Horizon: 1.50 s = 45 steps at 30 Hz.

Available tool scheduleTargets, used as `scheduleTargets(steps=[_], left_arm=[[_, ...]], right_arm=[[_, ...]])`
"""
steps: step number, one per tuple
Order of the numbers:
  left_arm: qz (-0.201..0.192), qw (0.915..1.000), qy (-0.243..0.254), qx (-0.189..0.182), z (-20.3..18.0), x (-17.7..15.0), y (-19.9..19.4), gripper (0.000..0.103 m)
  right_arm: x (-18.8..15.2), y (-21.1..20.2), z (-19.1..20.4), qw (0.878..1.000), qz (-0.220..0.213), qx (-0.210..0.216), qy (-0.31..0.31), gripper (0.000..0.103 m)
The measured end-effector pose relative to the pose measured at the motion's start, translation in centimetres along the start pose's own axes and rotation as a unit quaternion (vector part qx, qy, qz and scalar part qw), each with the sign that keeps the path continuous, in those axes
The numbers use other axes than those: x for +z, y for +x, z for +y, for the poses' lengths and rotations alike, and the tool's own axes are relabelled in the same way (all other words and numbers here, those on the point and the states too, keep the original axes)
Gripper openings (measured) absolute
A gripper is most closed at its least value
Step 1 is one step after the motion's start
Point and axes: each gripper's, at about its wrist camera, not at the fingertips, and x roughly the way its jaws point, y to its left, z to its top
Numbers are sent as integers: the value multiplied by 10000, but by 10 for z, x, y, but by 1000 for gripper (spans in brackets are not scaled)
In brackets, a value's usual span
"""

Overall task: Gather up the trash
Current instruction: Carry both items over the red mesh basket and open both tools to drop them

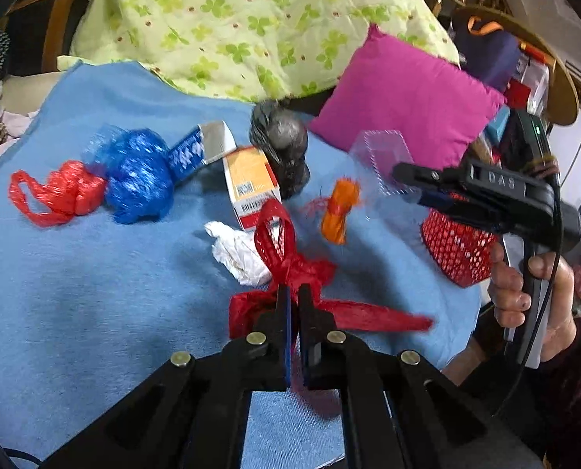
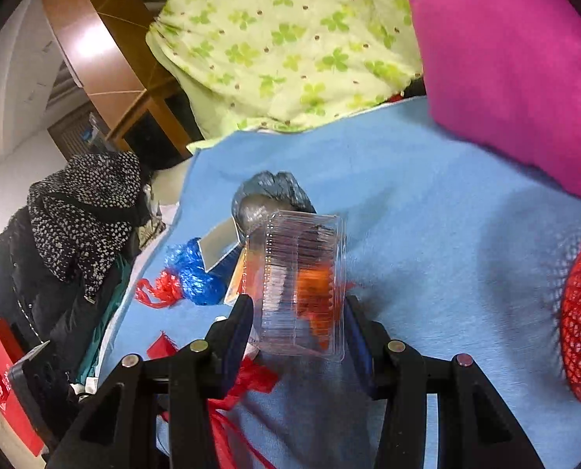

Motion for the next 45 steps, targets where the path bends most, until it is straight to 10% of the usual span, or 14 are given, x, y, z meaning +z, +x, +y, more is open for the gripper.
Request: scheduleTargets(steps=[7,14,16,18,24,27,29,36,45], left_arm=[[-399,9988,20,281,3,1,-22,3],[313,9966,377,660,-6,-10,4,6],[381,9947,630,722,-13,-15,7,51],[365,9922,785,895,-17,-17,11,75],[779,9845,1098,1125,-20,-24,35,73],[951,9814,1094,1256,-15,-27,44,29],[985,9832,953,1207,-10,-27,44,20],[415,9929,986,522,-49,-16,5,17],[-220,9804,1928,-352,-187,73,-5,18]], right_arm=[[-1,-27,-2,9995,-301,8,-124,50],[-5,-24,-8,9997,-185,-123,-78,50],[-5,-24,-8,9998,-181,-108,-57,50],[-5,-25,-7,9997,-211,-73,-78,50],[-6,-38,0,9989,-392,-38,-237,50],[-5,-50,3,9983,-506,2,-295,50],[-4,-60,6,9975,-619,38,-326,50],[-7,-115,7,9902,-1283,-40,-552,50],[-22,-221,-56,9621,-2594,-826,173,50]])
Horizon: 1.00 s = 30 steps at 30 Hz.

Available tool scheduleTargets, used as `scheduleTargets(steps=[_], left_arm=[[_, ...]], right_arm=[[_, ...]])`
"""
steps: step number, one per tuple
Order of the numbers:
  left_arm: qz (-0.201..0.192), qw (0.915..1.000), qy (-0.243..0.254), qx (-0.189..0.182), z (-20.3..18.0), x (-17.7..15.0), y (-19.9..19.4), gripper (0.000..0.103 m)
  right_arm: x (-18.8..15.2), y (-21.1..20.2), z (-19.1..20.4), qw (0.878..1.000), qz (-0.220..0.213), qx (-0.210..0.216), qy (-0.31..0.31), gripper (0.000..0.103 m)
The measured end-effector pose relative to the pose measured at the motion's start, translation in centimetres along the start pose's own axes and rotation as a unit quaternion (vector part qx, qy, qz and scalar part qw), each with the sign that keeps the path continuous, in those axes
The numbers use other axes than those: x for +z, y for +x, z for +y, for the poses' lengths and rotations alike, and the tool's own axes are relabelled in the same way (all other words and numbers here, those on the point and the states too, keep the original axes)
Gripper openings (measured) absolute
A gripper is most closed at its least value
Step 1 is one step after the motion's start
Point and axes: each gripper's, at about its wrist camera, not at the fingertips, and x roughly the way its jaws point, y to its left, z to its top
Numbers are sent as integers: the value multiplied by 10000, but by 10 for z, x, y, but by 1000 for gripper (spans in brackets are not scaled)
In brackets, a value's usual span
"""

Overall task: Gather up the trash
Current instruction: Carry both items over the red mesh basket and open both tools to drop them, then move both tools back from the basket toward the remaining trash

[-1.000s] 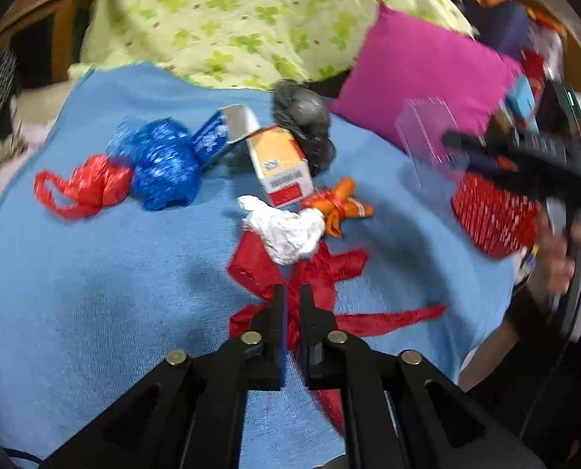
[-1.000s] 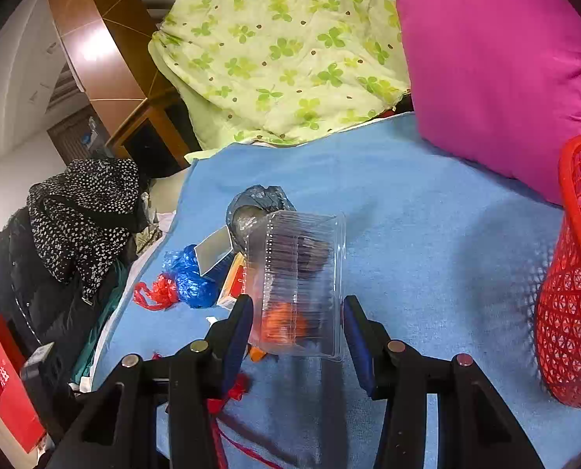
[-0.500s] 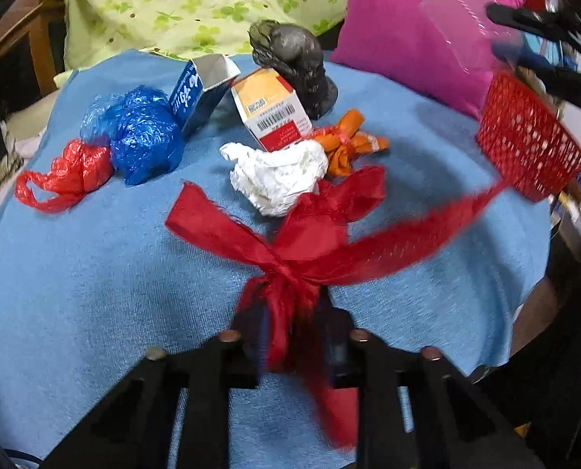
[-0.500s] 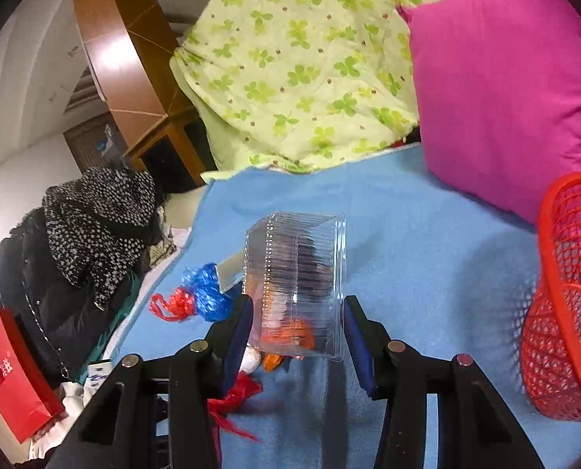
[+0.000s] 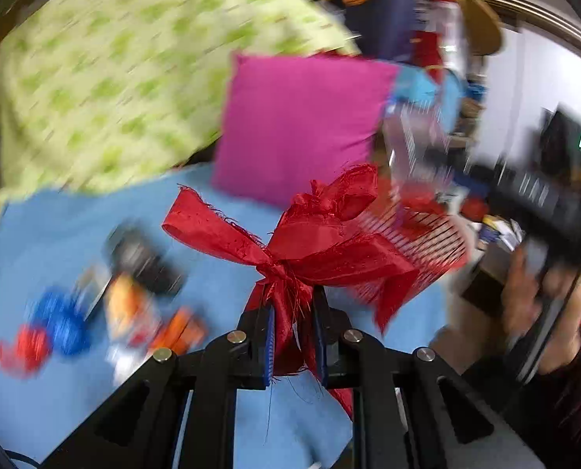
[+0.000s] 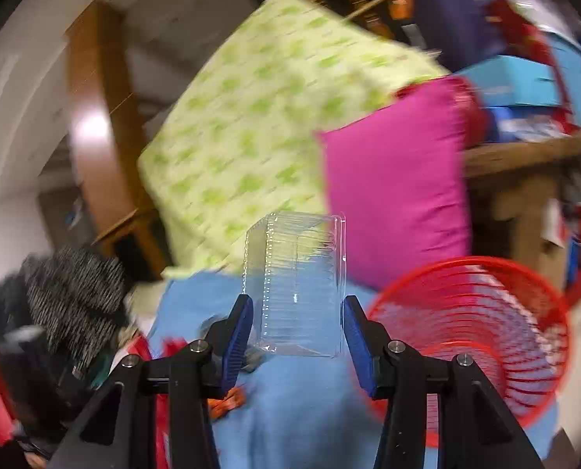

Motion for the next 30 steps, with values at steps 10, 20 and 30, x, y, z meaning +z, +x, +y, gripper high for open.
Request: scheduleTargets(steps=[10,20,30], left_arm=[[534,9943,301,-875,-80,91,105,22],[799,9935,120,-796,-84,87,135,51],[-133,9967,-288,751,44,34,15,64]], right_arm=[[3,-36,-124,9838,-223,-1037,1445,52],[0,-15,-151,9794,177,-987,1752,71],[6,-14,-59,9974,-502,-367,370,71]])
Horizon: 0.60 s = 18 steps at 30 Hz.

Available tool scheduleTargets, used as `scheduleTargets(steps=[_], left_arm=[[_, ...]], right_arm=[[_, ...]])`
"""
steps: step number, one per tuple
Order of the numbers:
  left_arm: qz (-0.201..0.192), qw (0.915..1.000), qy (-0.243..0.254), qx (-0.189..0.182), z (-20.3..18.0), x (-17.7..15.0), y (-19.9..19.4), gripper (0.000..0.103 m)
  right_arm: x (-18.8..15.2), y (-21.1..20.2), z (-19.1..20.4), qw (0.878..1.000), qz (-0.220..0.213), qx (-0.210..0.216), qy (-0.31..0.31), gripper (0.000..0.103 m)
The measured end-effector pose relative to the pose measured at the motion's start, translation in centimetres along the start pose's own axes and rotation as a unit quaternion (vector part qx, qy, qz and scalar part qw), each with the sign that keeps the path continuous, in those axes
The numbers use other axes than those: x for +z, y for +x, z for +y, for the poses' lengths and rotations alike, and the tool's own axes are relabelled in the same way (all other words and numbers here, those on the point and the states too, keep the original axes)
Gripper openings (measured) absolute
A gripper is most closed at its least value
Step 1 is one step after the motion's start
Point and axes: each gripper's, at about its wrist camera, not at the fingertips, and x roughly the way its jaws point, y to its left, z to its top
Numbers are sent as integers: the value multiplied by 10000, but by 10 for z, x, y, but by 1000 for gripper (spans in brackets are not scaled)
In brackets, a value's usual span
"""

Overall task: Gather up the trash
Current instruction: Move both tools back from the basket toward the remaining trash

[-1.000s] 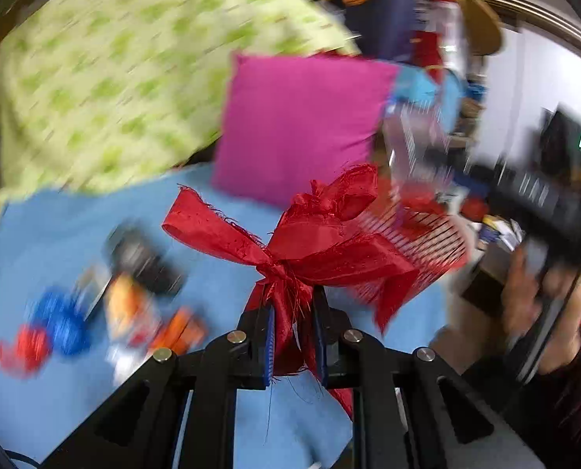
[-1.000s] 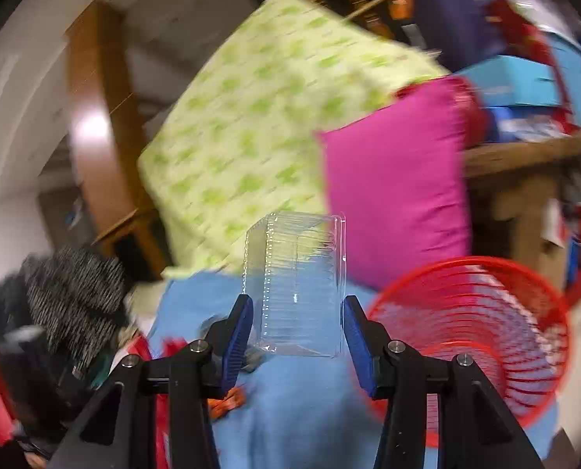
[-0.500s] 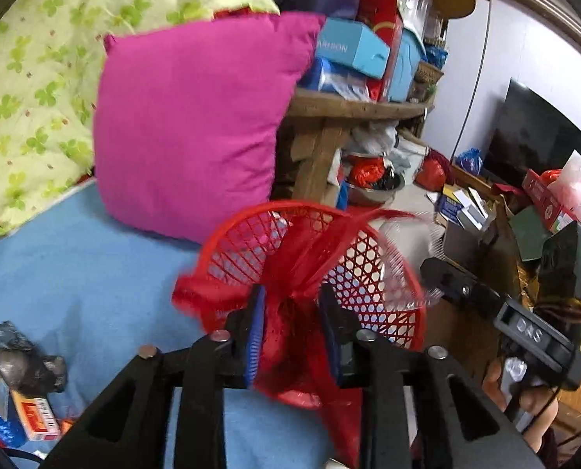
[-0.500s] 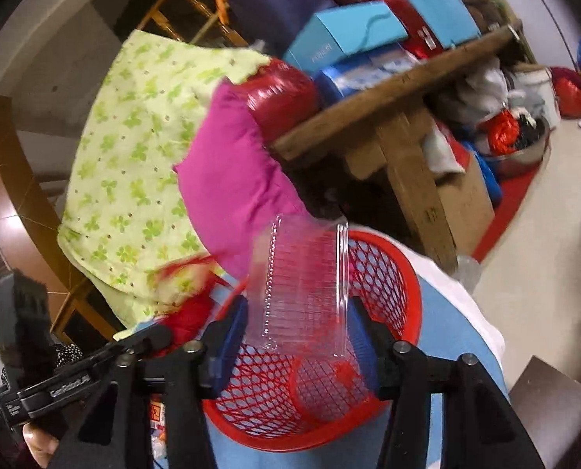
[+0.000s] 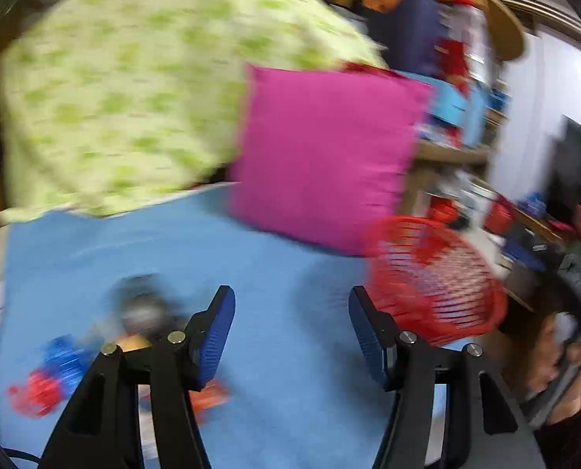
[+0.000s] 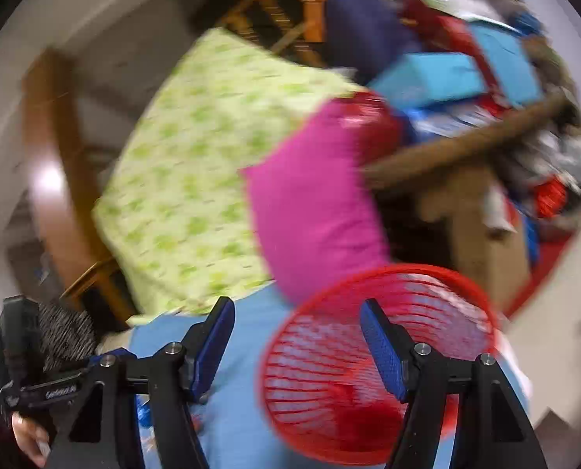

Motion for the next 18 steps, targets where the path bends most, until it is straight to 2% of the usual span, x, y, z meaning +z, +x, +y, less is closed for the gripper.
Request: scheduleTargets(steps=[1,4,5,8,10,11,13,14,18], left_arm=[[-51,9990,-164,417,30,-12,-14,66],[-22,9921,-536,1130,84,-41,-34,66],[42,9880,-702,1376,104,-54,-40,67],[279,9776,-1171,1725,146,-88,-47,67],[368,9724,-1544,1709,164,-107,-47,67],[401,9704,-1719,1646,171,-117,-45,67],[430,9697,-1766,1632,172,-130,-41,67],[480,9700,-1735,1633,171,-136,-35,67],[658,9748,-1545,1468,161,-148,-15,67]], right_arm=[[-4,4,17,9996,62,199,-180,71],[-21,31,59,9949,542,689,-501,71],[-29,43,71,9916,815,838,-548,71],[-62,90,106,9736,1884,1161,-559,71],[-86,118,124,9589,2472,1316,-465,70],[-99,133,132,9509,2793,1259,-436,69],[-122,160,140,9347,3339,1194,-243,68],[-133,172,143,9268,3531,1280,-49,63],[-165,208,145,9067,4041,1101,505,54]])
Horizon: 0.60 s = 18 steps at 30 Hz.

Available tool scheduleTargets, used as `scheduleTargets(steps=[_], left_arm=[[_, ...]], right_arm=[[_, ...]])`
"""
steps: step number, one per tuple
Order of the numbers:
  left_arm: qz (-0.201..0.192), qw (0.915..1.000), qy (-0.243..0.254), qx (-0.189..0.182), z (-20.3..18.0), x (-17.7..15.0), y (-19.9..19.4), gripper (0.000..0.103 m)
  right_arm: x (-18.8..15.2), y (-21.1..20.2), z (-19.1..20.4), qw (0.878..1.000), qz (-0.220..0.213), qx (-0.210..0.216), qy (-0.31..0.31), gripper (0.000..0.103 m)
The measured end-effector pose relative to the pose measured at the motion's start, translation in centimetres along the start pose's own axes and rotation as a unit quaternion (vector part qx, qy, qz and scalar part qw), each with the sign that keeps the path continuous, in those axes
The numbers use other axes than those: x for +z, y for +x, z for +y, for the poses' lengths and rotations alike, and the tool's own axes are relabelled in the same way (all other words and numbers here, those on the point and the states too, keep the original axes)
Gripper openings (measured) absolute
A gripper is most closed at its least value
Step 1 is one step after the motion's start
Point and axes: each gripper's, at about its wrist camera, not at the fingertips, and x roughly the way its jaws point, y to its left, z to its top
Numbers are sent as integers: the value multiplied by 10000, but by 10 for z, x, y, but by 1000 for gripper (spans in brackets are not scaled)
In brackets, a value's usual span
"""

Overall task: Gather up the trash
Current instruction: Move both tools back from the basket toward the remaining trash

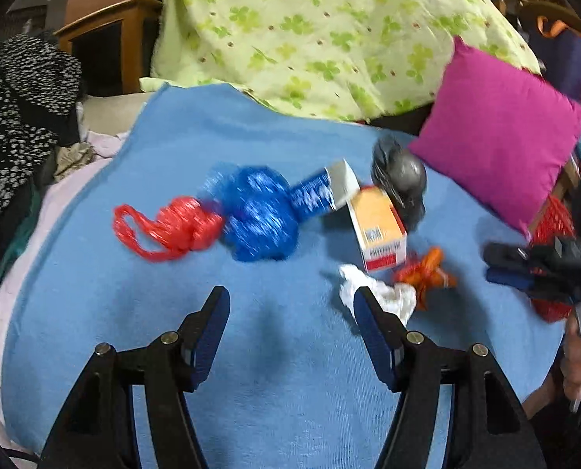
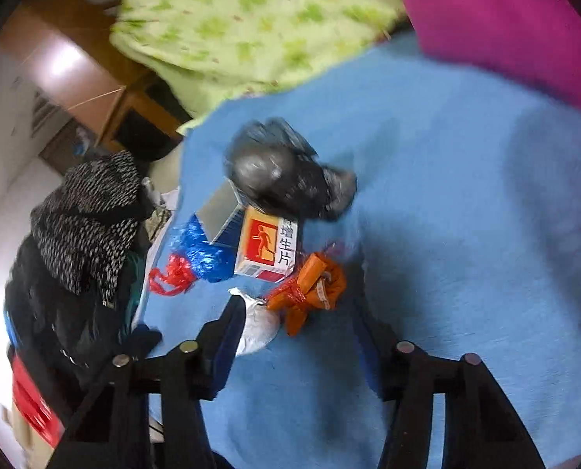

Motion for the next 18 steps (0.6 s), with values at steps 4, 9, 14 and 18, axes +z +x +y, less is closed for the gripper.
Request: scheduleTargets(steps=[4,9,14,18], left_arm=[[-104,9994,144,-294,-10,-1,-2,67],[-61,9975,491,-512,-27,0,3,67],[169,9961,617,-602,-37,-2,16,67],[304,9956,650,-600,-39,-3,24,67]], right_arm=[[8,27,-3,9989,191,51,421,53],[10,54,-9,9955,394,-161,844,52],[15,70,-14,9927,401,-547,998,53],[17,79,-9,9941,504,-780,559,42]])
